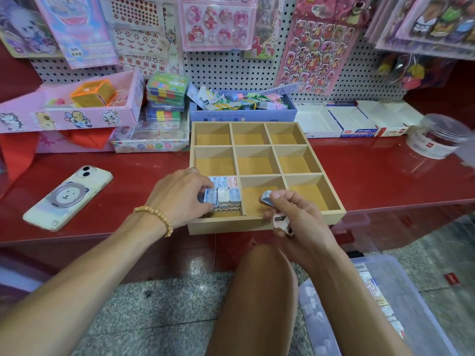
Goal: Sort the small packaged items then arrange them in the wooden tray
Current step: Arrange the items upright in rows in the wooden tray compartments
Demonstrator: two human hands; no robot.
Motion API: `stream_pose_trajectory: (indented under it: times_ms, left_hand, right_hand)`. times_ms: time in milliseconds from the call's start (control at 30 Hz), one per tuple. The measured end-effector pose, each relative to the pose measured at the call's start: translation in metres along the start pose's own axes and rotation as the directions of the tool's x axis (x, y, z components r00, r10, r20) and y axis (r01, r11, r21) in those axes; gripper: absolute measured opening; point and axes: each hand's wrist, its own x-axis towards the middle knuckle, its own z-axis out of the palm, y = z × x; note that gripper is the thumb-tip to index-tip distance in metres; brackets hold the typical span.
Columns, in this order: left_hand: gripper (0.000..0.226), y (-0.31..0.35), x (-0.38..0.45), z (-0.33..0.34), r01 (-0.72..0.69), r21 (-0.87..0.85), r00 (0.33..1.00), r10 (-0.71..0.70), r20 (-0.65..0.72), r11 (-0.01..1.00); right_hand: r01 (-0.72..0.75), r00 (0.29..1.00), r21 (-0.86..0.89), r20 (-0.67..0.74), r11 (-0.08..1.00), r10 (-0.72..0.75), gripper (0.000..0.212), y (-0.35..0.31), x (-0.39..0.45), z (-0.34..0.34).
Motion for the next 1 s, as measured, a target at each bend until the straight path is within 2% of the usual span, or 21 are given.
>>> stream_pose_trajectory:
  times_ms: [167,300,367,400,467,533,600,700,767,833,1000]
  left_hand:
    - [0.047,0.000,0.001,0.005,-0.027,-0.019,1.000,0.027,0.011,0.999]
    - [0.052,0.000,0.000,0.007,-0.009,-0.023,1.000,0.009,-0.030,1.000]
    - [0.049,0.000,-0.002,0.007,-0.027,-0.118,0.996,0.017,-0.092,0.993]
    - [0.043,0.002,-0.004,0.005,-0.047,-0.230,0.993,0.020,-0.120,0.972]
    - [0.027,0.010,-0.008,0.001,-0.053,-0.523,0.996,0.003,-0.095,0.851]
    - [0.013,0.021,-0.010,-0.003,0.037,-0.766,0.999,-0.016,0.035,0.642]
    - [0.010,0.028,-0.012,-0.003,0.164,-0.876,0.986,-0.037,0.165,0.454]
    - [0.014,0.034,-0.014,-0.005,0.265,-0.924,0.964,-0.066,0.257,0.275]
    - [0.015,0.035,-0.014,-0.006,0.279,-0.939,0.960,-0.078,0.268,0.202]
    - [0.014,0.033,-0.014,-0.009,0.275,-0.946,0.960,-0.098,0.262,0.174]
    - [0.008,0.027,-0.012,-0.015,0.258,-0.949,0.965,-0.090,0.245,0.184]
  right_hand:
    - [0.009,1.000,-0.027,-0.024,1.000,-0.010,0.025,0.000,-0.007,-0.001]
    - [0.080,0.997,-0.066,-0.013,0.995,-0.081,0.031,0.000,-0.009,0.002]
    - [0.134,0.991,-0.119,-0.013,0.984,-0.137,0.022,0.001,-0.009,0.006]
    - [0.162,0.986,-0.137,-0.010,0.977,-0.165,0.017,0.000,-0.009,0.008]
    - [0.214,0.977,-0.155,0.010,0.965,-0.215,0.014,0.000,-0.009,0.014]
    - [0.266,0.964,-0.188,0.040,0.946,-0.263,0.013,-0.001,-0.010,0.020]
    - [0.324,0.946,-0.243,0.064,0.914,-0.318,0.014,0.000,-0.011,0.023]
    - [0.392,0.919,-0.348,0.105,0.852,-0.381,0.016,0.003,-0.010,0.025]
    - [0.397,0.916,-0.375,0.112,0.838,-0.384,0.016,0.004,-0.010,0.025]
    - [0.402,0.913,-0.391,0.102,0.828,-0.395,0.019,0.003,-0.012,0.023]
    - [0.404,0.910,-0.439,0.109,0.802,-0.399,0.020,0.000,-0.014,0.022]
